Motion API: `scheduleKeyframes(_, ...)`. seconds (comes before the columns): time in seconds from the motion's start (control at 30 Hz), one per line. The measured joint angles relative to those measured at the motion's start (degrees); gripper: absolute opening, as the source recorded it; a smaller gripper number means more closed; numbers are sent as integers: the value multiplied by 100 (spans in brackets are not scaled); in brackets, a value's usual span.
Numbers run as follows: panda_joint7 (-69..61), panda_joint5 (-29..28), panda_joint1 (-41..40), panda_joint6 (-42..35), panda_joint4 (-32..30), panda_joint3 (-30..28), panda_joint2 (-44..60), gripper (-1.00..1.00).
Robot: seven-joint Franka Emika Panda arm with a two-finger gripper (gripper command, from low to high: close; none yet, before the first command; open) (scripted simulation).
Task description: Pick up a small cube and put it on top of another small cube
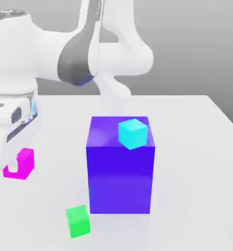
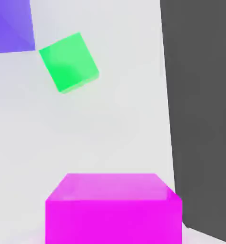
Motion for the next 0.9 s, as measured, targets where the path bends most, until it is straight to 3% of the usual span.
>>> scheduleKeyframes(0.43, -4091, 471, 715, 432, -553, 57, 318, -100)
scheduleKeyframes(0.57, -5223, 870, 946, 808, -692, 140, 759, -100)
scheduleKeyframes(0.77, -5982, 1795, 687, 1581, -645, 543, 1674, -100)
scheduleKeyframes(0.8, -6066, 1907, 635, 1678, -635, 623, 1794, 100)
scheduleKeyframes(0.9, -6066, 1907, 633, 1678, -635, 623, 1794, 100)
